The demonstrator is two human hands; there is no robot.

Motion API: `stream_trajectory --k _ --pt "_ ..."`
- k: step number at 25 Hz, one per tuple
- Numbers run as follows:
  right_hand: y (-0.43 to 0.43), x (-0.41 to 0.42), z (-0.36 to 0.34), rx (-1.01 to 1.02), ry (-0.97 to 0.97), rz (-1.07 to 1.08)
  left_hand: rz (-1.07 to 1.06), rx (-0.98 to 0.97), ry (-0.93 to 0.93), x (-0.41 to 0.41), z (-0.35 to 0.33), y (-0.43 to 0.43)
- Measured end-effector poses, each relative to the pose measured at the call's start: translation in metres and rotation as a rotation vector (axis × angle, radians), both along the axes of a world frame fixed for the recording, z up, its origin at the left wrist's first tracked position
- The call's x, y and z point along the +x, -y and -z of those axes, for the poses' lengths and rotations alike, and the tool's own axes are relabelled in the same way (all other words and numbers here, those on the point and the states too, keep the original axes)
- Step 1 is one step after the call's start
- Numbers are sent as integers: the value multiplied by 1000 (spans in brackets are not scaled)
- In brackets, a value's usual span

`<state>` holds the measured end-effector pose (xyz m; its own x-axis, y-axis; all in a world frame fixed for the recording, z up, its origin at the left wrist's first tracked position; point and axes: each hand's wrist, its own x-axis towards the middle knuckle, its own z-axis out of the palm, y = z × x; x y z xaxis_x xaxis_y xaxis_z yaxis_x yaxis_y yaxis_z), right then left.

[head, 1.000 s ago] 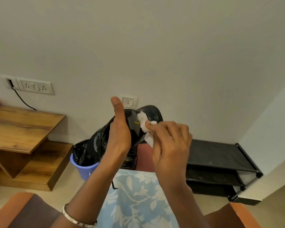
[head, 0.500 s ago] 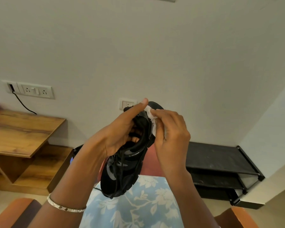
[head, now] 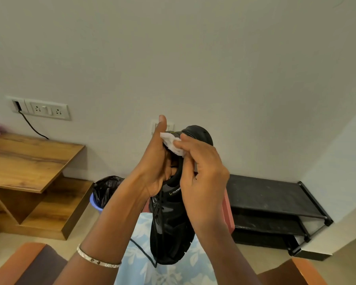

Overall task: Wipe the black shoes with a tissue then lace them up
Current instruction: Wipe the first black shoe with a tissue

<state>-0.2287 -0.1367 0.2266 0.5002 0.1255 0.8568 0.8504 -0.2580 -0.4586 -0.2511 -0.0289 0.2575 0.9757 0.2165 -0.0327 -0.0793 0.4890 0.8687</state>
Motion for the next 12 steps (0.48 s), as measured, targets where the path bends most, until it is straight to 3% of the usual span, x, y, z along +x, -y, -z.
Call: stream_trajectory --k 7,12 --pt "10 -21 50 -99 198 107 -68 -2 -53 4 12 -2" --pt "7 -2 25 -45 107 41 -126 -18 -56 4 15 7"
